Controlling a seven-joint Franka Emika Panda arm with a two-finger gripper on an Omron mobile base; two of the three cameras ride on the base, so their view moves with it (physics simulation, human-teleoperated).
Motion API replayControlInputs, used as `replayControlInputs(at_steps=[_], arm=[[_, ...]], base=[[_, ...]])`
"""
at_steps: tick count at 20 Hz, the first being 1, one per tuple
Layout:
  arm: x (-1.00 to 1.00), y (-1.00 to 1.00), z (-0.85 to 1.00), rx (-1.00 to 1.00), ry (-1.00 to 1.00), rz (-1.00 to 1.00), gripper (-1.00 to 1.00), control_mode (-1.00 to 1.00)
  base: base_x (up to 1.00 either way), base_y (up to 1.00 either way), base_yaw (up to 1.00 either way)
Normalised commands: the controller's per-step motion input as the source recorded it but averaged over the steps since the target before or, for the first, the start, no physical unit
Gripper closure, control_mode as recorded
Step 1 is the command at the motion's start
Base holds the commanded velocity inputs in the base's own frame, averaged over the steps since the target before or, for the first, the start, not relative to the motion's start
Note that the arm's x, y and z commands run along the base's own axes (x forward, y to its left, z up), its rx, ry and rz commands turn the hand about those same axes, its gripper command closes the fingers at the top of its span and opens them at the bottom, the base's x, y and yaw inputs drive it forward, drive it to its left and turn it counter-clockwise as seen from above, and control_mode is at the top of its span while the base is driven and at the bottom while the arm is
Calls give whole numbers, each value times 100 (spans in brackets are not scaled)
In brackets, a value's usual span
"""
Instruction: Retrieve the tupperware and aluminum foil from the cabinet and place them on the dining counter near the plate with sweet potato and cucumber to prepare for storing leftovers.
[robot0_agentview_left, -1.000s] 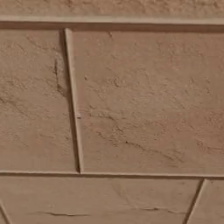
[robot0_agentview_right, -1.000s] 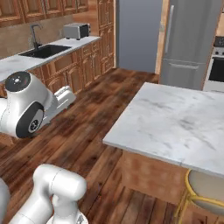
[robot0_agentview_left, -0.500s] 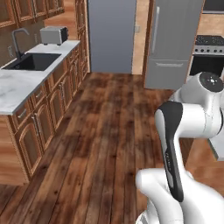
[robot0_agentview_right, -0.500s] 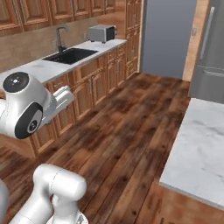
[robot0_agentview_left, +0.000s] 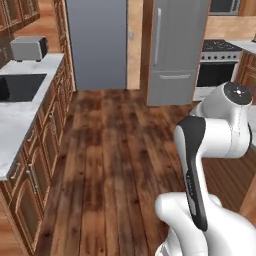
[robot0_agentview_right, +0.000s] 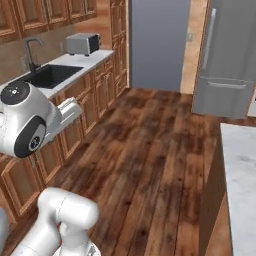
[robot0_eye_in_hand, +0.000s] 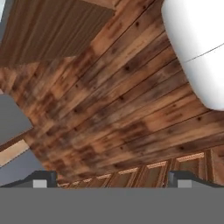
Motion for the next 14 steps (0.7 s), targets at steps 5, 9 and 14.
replayControlInputs(at_steps=[5, 9, 14], arm=[[0, 0, 0, 0, 0, 0, -100, 100], [0, 0, 0, 0, 0, 0, -100, 100], [0, 0, 0, 0, 0, 0, -100, 100]], base=[[78, 50, -61], [91, 51, -58], [100, 50, -52]])
